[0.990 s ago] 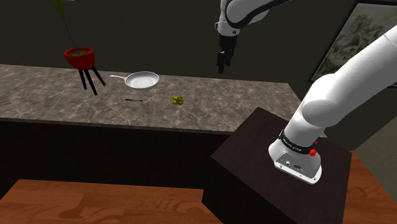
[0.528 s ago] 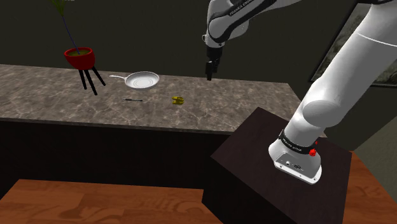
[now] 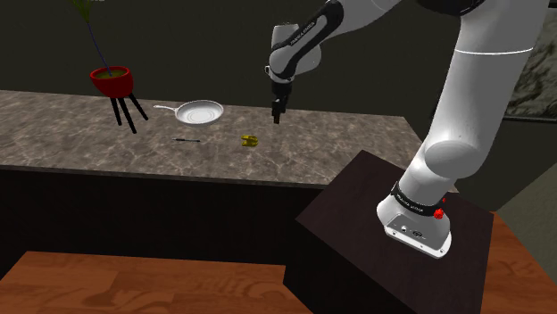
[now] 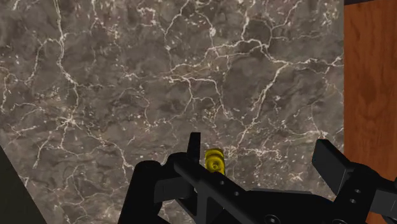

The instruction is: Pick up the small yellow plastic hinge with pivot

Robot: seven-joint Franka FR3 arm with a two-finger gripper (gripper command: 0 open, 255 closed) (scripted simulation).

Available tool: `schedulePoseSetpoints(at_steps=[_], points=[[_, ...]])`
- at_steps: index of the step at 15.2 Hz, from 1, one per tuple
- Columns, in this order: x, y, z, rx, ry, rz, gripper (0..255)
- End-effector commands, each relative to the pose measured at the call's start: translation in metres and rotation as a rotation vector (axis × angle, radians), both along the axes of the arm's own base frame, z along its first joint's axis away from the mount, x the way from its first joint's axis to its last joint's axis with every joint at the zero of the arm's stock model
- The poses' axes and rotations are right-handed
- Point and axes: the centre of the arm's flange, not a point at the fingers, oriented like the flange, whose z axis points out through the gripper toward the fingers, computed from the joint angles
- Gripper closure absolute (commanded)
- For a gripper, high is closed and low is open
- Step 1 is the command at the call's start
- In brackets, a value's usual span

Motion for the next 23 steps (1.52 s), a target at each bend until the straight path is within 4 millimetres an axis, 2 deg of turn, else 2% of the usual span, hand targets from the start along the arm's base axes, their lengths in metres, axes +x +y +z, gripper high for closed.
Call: schedulePoseSetpoints(at_steps=[1, 14, 22, 23], points=[[0.018, 0.003, -0.019, 0.008, -0.003, 0.029, 0], [0.134, 0.042, -0.136, 0.058, -0.018, 0.207, 0], [0.135, 0.043, -0.177, 0.058, -0.018, 0.209, 0], [0.135, 0.043, -0.177, 0.058, -0.018, 0.209, 0]])
